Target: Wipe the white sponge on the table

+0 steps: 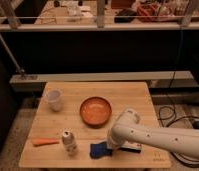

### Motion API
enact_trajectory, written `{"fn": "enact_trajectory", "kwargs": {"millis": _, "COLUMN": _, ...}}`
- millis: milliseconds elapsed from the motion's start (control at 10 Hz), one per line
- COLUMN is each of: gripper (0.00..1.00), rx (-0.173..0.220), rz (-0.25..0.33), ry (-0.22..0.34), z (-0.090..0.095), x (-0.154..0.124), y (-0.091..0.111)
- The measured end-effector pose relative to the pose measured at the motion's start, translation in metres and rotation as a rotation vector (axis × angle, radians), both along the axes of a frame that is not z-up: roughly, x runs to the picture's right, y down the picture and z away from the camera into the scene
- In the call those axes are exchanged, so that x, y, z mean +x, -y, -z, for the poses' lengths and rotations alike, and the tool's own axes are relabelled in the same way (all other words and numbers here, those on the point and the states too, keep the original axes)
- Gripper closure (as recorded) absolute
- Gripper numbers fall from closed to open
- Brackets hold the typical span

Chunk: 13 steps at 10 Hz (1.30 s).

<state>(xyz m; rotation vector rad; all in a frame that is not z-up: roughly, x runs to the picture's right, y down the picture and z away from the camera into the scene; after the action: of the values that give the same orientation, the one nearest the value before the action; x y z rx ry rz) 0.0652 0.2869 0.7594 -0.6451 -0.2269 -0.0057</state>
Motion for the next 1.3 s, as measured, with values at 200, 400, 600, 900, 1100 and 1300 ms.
{"fn": "enact_trajectory", "kwargs": {"millis": 200, "gripper": 1.00, "rx": -0.002, "rz": 0.014, "ry": 0.010, "z": -0.011, "x": -0.009, "y": 0.015}}
{"fn": "enact_trajectory", "kwargs": {"millis": 400, "gripper": 1.00, "rx": -0.008, "rz": 0.008, "ry": 0.006, "z": -0.013, "x": -0.012, "y": 0.016}}
{"fn": "enact_trajectory", "kwargs": {"millis": 600, "gripper": 1.00, "rx": -0.014, "rz": -0.021, "ry": -0.011, "z": -0.017, "x": -0.007, "y": 0.015}}
{"fn": "enact_trajectory", "kwargs": {"millis": 900, "gripper": 0.96, "rx": -0.017, "rz": -0.025, "ry": -0.009, "z": -0.020, "x": 0.003, "y": 0.016}}
{"fn": "enact_trajectory", "kwargs": {"millis": 1100, "gripper": 0.94, "rx": -0.040, "rz": -0.063, "ry": -0.043, "z": -0.021, "x": 0.003, "y": 0.019}}
{"fn": "enact_trajectory", "kwargs": {"millis": 1300, "gripper": 0.74, "rx": -0.052, "rz": -0.011, "ry": -0.003, "z": -0.007, "x": -0.003, "y": 0.022}}
